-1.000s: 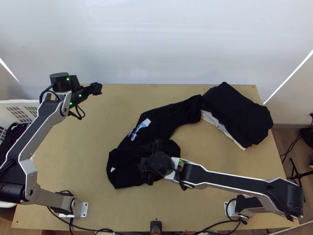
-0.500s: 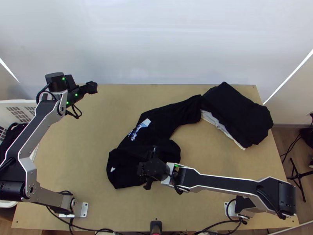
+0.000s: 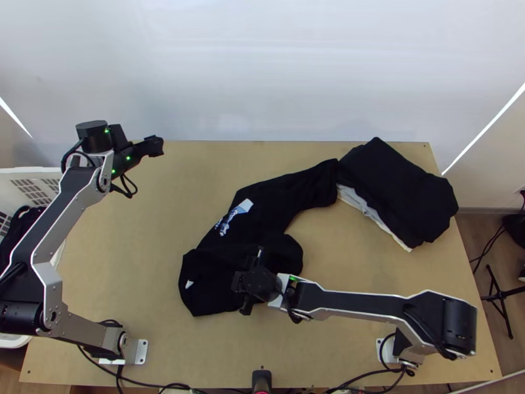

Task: Fold the t-shirt

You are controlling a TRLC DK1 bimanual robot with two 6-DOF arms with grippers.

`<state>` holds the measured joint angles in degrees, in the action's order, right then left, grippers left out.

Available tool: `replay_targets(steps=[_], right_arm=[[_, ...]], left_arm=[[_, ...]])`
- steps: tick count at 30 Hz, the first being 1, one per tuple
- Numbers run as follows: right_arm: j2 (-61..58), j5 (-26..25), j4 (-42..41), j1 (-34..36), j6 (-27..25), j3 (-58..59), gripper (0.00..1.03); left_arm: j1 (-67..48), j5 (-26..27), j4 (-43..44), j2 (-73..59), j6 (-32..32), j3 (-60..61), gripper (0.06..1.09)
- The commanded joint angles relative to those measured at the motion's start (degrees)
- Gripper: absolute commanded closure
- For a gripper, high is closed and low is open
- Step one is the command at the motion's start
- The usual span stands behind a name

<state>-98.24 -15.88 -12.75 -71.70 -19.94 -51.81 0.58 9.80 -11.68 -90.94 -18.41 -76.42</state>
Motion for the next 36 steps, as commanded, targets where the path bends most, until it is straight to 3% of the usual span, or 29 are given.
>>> replay_targets(steps=[1,8,12,14,15,17,20,21,22,29,36], right_arm=[[-3.37,-0.12,-4.74,1.04,0.43,0.13,0.66],[-2.75,-0.73,-5.26,2.44,1.05,1.10,0.66],[-3.45,-1.26,-6.14,4.03,1.58,1.10,0.40],[-3.45,-1.35,-6.14,4.47,1.93,1.36,0.39],[-3.54,-1.35,-6.23,4.47,1.93,1.36,0.46],[-3.19,-1.35,-7.11,4.47,1.93,1.45,0.74],[-2.84,-1.61,-7.90,4.47,2.19,0.66,0.75],[-2.57,-1.79,-7.64,4.20,2.37,-0.22,0.96],[-2.31,-2.31,-7.02,4.03,2.45,-1.10,0.99],[2.08,-4.16,-3.24,5.26,7.99,-4.17,1.00],[5.60,-4.69,5.63,10.35,15.90,-14.02,1.00]], left_arm=[[-0.32,-0.05,-0.09,-0.56,0.57,-0.83,0.10],[-0.23,0.04,-0.27,-1.00,0.57,-0.83,0.10],[-0.32,0.04,-0.27,-1.00,0.57,-0.57,0.10],[-0.32,0.04,-0.45,-1.00,0.57,-0.39,0.10],[-0.23,0.04,-0.53,-1.00,0.57,-0.39,0.10],[-0.23,-0.05,-0.62,-1.00,0.75,-0.22,0.10],[-0.23,0.04,-0.71,-1.00,0.84,-0.39,0.10],[-0.23,0.04,-0.80,-1.00,0.92,-0.66,0.10],[-0.32,0.04,-0.80,-1.00,1.01,-0.92,0.10],[-0.93,0.04,-1.41,-1.17,0.84,-2.50,0.10],[-1.19,0.04,-1.94,-0.56,0.40,-3.03,0.10]])
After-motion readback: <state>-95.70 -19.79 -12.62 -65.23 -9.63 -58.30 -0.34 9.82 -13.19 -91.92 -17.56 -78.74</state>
